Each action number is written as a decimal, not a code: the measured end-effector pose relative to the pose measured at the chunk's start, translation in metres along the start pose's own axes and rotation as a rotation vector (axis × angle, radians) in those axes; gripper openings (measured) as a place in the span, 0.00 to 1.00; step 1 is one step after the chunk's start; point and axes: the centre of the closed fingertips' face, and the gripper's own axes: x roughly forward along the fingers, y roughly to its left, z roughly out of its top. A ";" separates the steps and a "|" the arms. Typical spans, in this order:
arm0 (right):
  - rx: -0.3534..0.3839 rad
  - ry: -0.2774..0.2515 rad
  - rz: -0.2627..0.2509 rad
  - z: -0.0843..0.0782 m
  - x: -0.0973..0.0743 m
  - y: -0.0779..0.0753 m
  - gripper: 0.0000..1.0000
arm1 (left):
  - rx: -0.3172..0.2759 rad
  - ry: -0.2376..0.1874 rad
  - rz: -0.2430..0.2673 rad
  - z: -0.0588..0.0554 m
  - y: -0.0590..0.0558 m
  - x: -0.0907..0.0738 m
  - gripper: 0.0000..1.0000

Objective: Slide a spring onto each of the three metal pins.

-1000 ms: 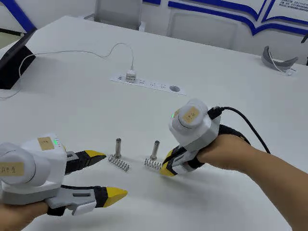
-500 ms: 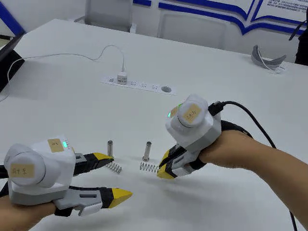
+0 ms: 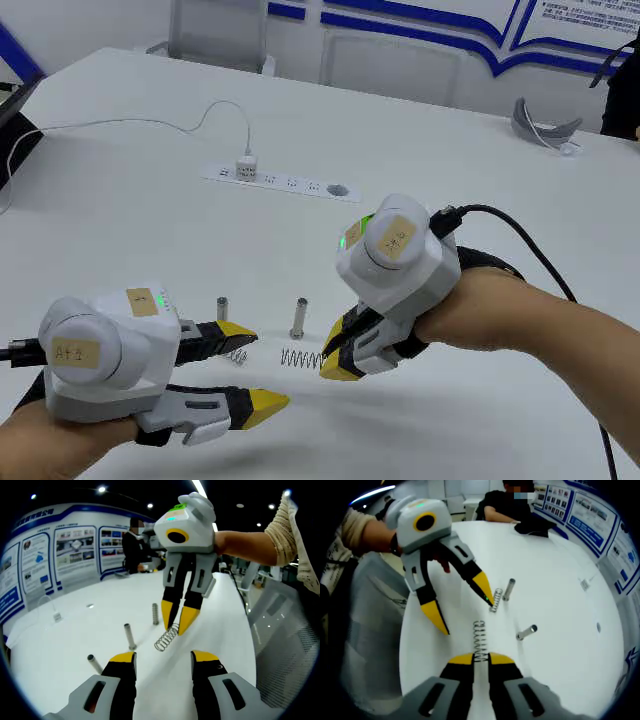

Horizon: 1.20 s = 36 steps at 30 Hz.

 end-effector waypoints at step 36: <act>-0.129 0.015 0.064 0.004 -0.009 0.024 0.12 | 0.115 0.004 -0.094 0.007 -0.027 0.010 0.13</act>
